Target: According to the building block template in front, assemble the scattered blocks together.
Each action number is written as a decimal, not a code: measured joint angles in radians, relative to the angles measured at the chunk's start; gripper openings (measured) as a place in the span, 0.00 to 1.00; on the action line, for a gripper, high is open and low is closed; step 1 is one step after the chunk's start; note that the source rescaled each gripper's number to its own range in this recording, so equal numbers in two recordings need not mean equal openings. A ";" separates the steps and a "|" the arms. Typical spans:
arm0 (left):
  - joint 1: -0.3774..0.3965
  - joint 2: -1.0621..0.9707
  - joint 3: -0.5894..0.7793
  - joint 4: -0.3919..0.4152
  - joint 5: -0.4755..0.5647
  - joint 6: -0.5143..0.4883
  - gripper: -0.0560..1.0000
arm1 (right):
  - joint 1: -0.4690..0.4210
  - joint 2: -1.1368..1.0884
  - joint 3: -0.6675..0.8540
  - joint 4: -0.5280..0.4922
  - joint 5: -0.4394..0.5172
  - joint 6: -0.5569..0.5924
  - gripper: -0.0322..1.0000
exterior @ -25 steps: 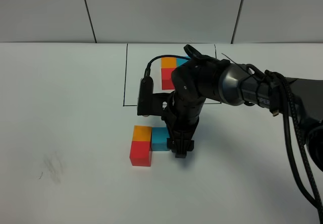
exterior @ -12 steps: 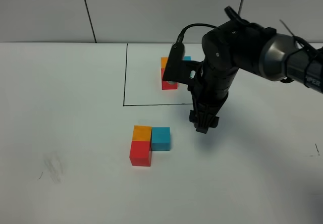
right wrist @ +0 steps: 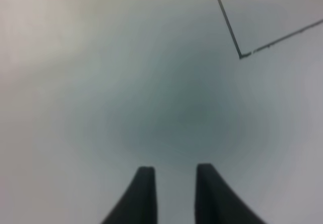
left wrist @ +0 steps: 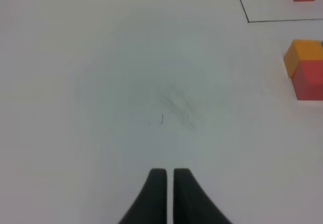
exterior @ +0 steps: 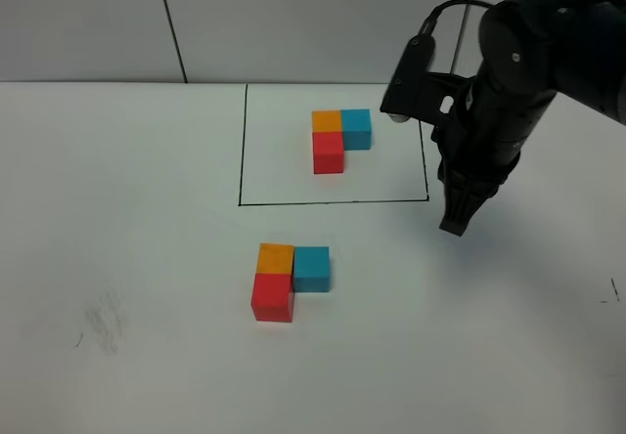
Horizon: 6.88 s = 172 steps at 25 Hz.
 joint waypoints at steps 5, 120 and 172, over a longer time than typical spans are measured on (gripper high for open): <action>0.000 0.000 0.000 0.000 0.000 0.000 0.06 | -0.049 -0.121 0.107 0.011 -0.049 0.090 0.04; 0.000 0.000 0.000 0.000 0.000 -0.001 0.06 | -0.545 -1.769 0.948 -0.027 0.032 0.744 0.03; 0.000 0.000 0.000 0.000 0.000 0.000 0.06 | -0.403 -1.772 0.966 -0.053 0.028 0.599 0.03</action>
